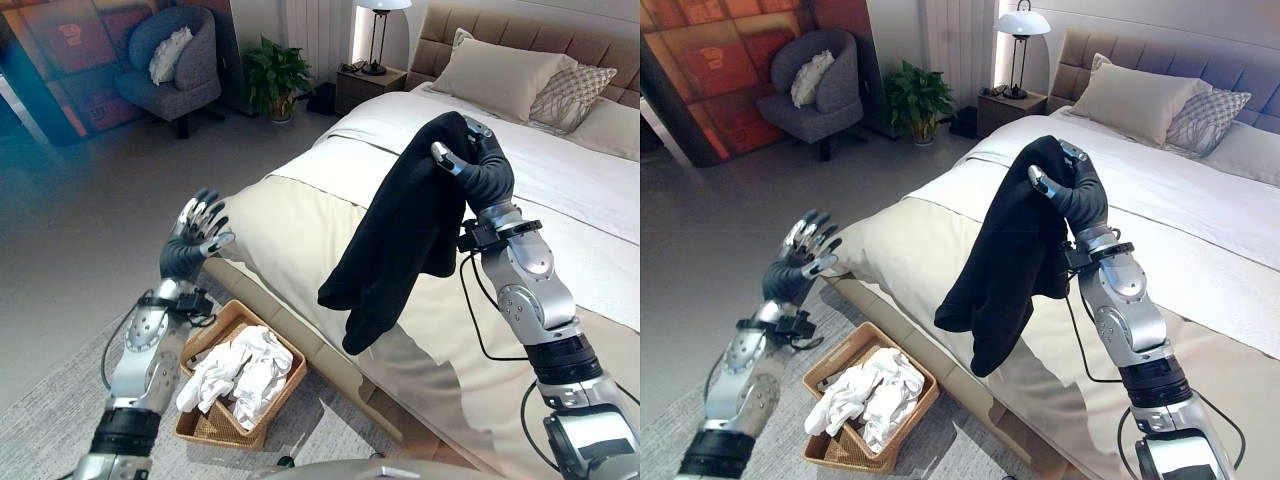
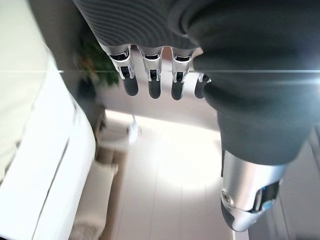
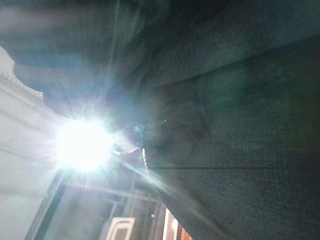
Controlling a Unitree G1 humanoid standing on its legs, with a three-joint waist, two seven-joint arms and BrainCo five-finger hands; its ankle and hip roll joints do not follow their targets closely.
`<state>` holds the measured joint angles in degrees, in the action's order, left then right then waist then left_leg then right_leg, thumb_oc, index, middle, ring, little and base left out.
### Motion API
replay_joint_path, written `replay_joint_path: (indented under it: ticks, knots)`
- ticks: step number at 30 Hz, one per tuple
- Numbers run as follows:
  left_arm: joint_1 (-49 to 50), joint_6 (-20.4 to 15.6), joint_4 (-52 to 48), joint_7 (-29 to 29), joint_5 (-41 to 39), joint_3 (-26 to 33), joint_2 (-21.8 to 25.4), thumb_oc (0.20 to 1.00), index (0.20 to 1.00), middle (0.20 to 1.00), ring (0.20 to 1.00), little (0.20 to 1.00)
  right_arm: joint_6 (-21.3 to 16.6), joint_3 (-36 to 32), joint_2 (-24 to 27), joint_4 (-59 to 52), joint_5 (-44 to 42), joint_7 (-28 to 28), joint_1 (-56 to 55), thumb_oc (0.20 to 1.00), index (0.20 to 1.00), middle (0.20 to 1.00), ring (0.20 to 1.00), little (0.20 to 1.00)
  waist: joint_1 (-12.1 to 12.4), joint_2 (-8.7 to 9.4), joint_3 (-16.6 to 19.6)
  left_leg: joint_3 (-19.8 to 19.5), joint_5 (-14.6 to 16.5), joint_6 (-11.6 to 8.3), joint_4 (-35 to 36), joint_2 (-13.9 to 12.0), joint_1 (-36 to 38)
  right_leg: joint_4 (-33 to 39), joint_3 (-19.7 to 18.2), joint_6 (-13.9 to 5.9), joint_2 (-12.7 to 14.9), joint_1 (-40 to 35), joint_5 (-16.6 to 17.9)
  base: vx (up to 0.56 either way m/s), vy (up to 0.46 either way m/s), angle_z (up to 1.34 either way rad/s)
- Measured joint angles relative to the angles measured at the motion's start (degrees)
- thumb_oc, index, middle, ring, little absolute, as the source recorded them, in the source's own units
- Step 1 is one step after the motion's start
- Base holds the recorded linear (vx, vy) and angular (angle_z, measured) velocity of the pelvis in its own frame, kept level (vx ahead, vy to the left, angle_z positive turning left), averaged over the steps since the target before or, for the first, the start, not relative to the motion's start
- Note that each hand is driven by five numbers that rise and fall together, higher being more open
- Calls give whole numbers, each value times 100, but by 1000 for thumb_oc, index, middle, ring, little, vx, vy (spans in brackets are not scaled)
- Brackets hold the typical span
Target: Pick up clothes into the bucket
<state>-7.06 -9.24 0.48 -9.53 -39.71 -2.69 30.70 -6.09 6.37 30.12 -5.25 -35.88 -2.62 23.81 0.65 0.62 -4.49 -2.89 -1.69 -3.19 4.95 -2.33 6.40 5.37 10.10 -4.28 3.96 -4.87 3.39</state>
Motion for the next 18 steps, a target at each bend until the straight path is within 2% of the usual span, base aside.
replay_joint_path:
  ticks: [3, 6, 10, 14, 18]
  knots:
    - [-212, 121, -189, -290, -181, -374, 339, 1000, 1000, 1000, 1000, 1000, 2, 30, 9, 38, 38, -68, 4, 200, 200, 200, 200, 200, 1, -3, -1, 0, -1, 0, 0, 6, 5, -12, 0, 0, 4, -7, 1, 0, 0, 0]
    - [-642, 346, -318, -630, -448, -1013, 1059, 1000, 1000, 1000, 1000, 1000, 23, 150, 93, 137, 38, -131, 23, 200, 200, 200, 200, 200, -13, -15, -10, 1, -2, 0, 0, 5, 18, -16, 0, 0, 3, -23, 0, 0, 0, 0]
    - [-1190, 392, -387, -721, -496, -1465, 1508, 1000, 1000, 1000, 1000, 1000, 26, 394, 242, 192, 37, -189, 105, 200, 200, 200, 200, 200, -119, -33, -24, -11, -2, 0, 0, 6, 42, -12, 10, 0, 5, -54, 0, -3, -1, 1]
    - [-1782, 382, -368, -631, -431, -1811, 1408, 1000, 1000, 1000, 1000, 1000, 29, 650, 238, 186, 37, -199, 202, 200, 200, 200, 200, 200, -137, -54, -37, -7, -2, -1, -1, 10, 69, -12, 6, 0, 7, -76, 0, 0, 0, 0]
    - [-1854, 382, -341, -529, -118, -1870, 1189, 1000, 1000, 1000, 1000, 1000, 30, 750, 232, 151, 38, -219, 309, 200, 200, 200, 200, 200, -151, -93, -61, 6, -2, -1, -1, 15, 81, -19, 1, -1, 11, -81, 1, -3, 1, -1]
